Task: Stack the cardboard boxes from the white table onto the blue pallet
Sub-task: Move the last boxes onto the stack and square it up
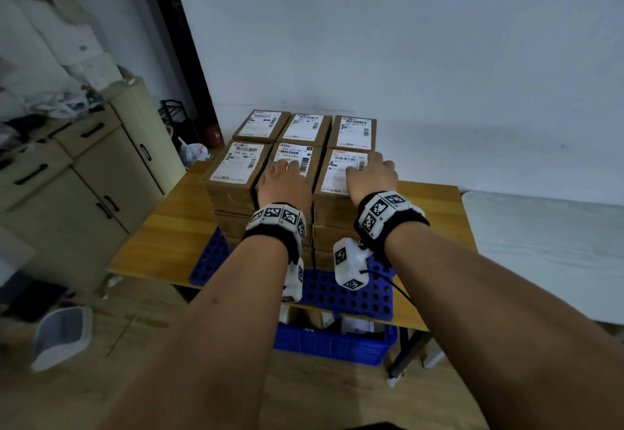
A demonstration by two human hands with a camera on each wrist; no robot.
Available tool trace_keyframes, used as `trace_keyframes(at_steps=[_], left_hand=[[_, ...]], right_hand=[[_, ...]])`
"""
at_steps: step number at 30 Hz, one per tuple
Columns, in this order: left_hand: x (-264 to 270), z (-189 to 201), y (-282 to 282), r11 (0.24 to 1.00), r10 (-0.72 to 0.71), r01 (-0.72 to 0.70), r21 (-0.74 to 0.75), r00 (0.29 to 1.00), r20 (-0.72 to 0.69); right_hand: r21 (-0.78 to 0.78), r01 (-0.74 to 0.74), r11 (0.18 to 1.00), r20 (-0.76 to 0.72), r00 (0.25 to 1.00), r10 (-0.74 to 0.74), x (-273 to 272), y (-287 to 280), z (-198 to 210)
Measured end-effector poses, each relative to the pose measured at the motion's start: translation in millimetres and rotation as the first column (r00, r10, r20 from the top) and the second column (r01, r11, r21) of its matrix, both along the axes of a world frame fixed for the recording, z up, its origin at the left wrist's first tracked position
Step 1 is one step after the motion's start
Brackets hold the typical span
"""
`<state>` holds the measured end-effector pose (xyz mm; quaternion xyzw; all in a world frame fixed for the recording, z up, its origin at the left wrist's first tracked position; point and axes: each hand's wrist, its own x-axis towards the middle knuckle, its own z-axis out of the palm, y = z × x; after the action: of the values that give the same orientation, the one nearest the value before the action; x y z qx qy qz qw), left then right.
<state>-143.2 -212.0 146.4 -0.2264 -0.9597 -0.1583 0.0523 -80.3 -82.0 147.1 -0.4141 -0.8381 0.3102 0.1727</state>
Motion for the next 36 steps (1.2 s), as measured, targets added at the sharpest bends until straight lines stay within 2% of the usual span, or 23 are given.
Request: trace_keyframes(at_steps=[6, 10, 13, 21, 24, 29, 36], left_hand=[[-10.8, -0.5, -13.9, 0.996, 0.081, -0.083, -0.031, 0.995, -0.065], [-25.3, -5.9, -26.5, 0.989, 0.136, -0.132, -0.072, 0.990, 0.048], [-33.0, -10.7, -30.8, 0.992, 0.091, -0.078, -0.103, 0.987, 0.133], [-33.4, -16.2, -36.2, 0.988, -0.028, 0.041, -0.148, 0.995, 0.093], [-36.1, -17.5, -40.1, 0.988, -0.060, 0.070, -0.134, 0.995, 0.076], [-35.2, -23.2, -45.6, 0.989, -0.098, 0.106, -0.103, 0.992, 0.078], [-27.9, -19.5, -61.0, 0.985, -0.166, 0.167, -0.030, 0.986, 0.027]], right_hand=[[-0.006, 0.014, 1.000, -0.005, 1.000, -0.014, -1.0, -5.2, -2.5], [-0.074, 0.024, 0.997, 0.059, 0.998, -0.019, -0.1, -9.5, -8.7], [-0.105, 0.027, 0.994, 0.068, 0.998, -0.020, -0.9, -12.2, -10.9], [-0.192, -0.010, 0.981, 0.047, 0.999, 0.020, -1.7, -23.9, -4.2], [-0.170, -0.033, 0.985, 0.079, 0.996, 0.047, -0.6, -23.9, -4.5], [-0.111, 0.065, 0.992, 0.107, 0.993, -0.054, -1.5, -34.6, -6.7], [0.066, 0.117, 0.991, 0.135, 0.983, -0.125, 4.2, -55.5, -3.1]])
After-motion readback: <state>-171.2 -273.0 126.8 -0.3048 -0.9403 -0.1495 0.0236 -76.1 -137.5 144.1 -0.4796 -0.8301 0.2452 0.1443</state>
